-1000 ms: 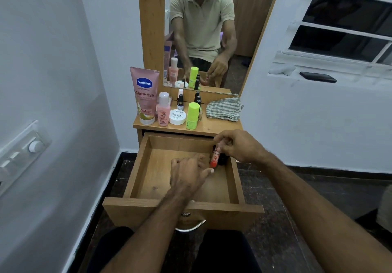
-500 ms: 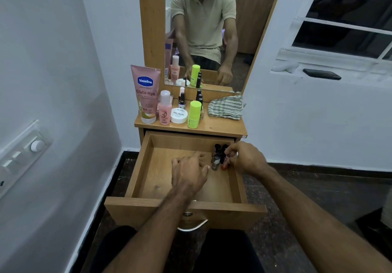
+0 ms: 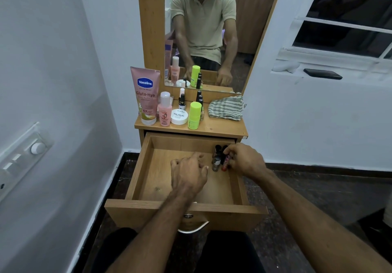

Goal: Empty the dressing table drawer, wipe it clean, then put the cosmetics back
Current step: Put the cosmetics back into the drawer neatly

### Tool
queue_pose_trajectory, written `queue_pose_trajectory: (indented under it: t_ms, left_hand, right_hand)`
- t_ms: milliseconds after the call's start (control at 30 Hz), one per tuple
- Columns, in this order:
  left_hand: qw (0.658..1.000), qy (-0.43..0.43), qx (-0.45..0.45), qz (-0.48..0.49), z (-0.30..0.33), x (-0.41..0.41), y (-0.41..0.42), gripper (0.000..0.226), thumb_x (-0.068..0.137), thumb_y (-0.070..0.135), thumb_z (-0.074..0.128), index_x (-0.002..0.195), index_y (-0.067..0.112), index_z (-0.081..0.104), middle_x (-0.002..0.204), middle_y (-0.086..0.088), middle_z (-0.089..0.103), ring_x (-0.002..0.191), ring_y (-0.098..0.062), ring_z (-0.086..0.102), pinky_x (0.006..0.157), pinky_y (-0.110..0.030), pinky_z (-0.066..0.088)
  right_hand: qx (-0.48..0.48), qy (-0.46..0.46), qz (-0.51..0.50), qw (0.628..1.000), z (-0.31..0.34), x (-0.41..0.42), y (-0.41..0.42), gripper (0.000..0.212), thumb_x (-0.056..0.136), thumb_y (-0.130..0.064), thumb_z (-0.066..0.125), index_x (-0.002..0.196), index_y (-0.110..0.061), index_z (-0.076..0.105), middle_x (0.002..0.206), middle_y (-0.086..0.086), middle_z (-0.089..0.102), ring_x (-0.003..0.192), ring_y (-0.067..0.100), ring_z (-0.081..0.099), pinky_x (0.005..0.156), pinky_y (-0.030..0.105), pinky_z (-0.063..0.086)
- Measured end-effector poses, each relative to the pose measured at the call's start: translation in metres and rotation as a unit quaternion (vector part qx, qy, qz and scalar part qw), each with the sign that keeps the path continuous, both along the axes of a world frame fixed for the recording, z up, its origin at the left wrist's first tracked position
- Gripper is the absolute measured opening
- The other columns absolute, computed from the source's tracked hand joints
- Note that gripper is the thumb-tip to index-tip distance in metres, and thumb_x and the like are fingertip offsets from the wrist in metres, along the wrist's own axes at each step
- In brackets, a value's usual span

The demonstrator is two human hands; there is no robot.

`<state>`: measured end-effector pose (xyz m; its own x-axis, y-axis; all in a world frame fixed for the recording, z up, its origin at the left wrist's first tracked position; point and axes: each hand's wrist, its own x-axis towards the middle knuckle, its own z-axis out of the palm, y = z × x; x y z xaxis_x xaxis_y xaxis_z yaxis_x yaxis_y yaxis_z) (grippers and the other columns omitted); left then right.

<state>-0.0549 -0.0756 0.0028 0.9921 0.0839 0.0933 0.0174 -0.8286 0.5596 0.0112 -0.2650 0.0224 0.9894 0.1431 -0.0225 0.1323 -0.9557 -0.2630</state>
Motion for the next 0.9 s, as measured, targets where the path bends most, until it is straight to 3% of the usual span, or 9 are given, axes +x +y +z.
queue_pose_trajectory:
  t_ms: [67,133,267,467,600,700,767,900]
  left_hand:
    - [1.000,-0.002,0.001,0.007,0.001,0.000,0.000,0.045,0.095,0.047,0.060,0.137,0.034,0.052,0.108,0.015,0.073,0.110,-0.007,0.061,0.104,-0.038,0.031]
    - [1.000,-0.001,0.001,0.010,0.001,0.001,0.000,0.044,0.095,0.047,0.060,0.136,0.033,0.053,0.107,0.016,0.074,0.109,-0.007,0.061,0.104,-0.038,0.031]
    - [1.000,-0.006,-0.011,0.014,0.000,0.001,0.000,0.040,0.095,0.045,0.060,0.132,0.033,0.054,0.102,0.017,0.073,0.107,-0.006,0.060,0.106,-0.037,0.030]
    - [1.000,0.000,-0.021,0.016,0.004,-0.001,0.001,0.040,0.096,0.041,0.060,0.134,0.034,0.053,0.103,0.017,0.072,0.110,-0.005,0.058,0.107,-0.036,0.028]
    - [0.999,-0.006,-0.026,0.028,0.005,-0.002,0.002,0.041,0.096,0.039,0.060,0.136,0.033,0.052,0.105,0.016,0.072,0.112,-0.006,0.057,0.106,-0.035,0.027]
    - [0.999,-0.007,-0.031,0.036,0.006,-0.002,0.002,0.042,0.097,0.037,0.060,0.137,0.032,0.052,0.105,0.016,0.071,0.113,-0.007,0.057,0.105,-0.035,0.027]
    - [0.998,-0.009,-0.034,0.049,0.007,-0.002,0.003,0.042,0.096,0.037,0.060,0.137,0.033,0.051,0.106,0.016,0.071,0.113,-0.007,0.057,0.104,-0.034,0.027]
    - [0.997,0.002,-0.045,0.065,0.010,-0.003,0.003,0.046,0.096,0.036,0.061,0.140,0.032,0.047,0.115,0.015,0.068,0.118,-0.009,0.057,0.109,-0.037,0.027]
  right_hand:
    - [0.005,-0.005,-0.013,1.000,0.005,-0.001,0.001,0.027,0.087,-0.026,0.070,0.111,-0.037,0.067,0.089,-0.021,0.057,0.080,0.005,0.055,0.073,0.034,0.053]
    - [0.009,-0.009,-0.033,0.999,0.012,-0.001,0.002,0.025,0.086,-0.028,0.072,0.109,-0.038,0.067,0.096,-0.017,0.062,0.086,0.008,0.057,0.075,0.035,0.053]
    - [0.053,-0.068,-0.032,0.996,0.035,0.009,0.013,0.024,0.090,-0.025,0.066,0.112,-0.036,0.068,0.089,-0.018,0.064,0.082,0.006,0.059,0.067,0.030,0.047]
    - [0.097,-0.128,0.043,0.986,0.086,0.042,0.063,0.044,0.092,-0.022,0.063,0.134,-0.034,0.058,0.122,-0.007,0.060,0.103,0.014,0.060,0.080,0.034,0.051]
    - [0.071,-0.098,0.116,0.986,0.095,0.051,0.089,0.062,0.089,-0.035,0.069,0.146,-0.039,0.044,0.135,-0.004,0.047,0.099,0.016,0.060,0.083,0.042,0.057]
    - [0.047,-0.092,0.111,0.988,0.090,0.052,0.097,0.058,0.087,-0.047,0.072,0.139,-0.042,0.047,0.139,-0.003,0.046,0.103,0.018,0.061,0.085,0.043,0.057]
    - [0.057,-0.117,0.104,0.986,0.088,0.049,0.097,0.047,0.086,-0.049,0.072,0.127,-0.041,0.050,0.131,-0.003,0.053,0.098,0.018,0.061,0.080,0.041,0.056]
    - [0.084,-0.113,0.102,0.985,0.095,0.040,0.086,0.036,0.085,-0.039,0.076,0.112,-0.036,0.051,0.115,-0.003,0.065,0.090,0.017,0.060,0.075,0.040,0.054]
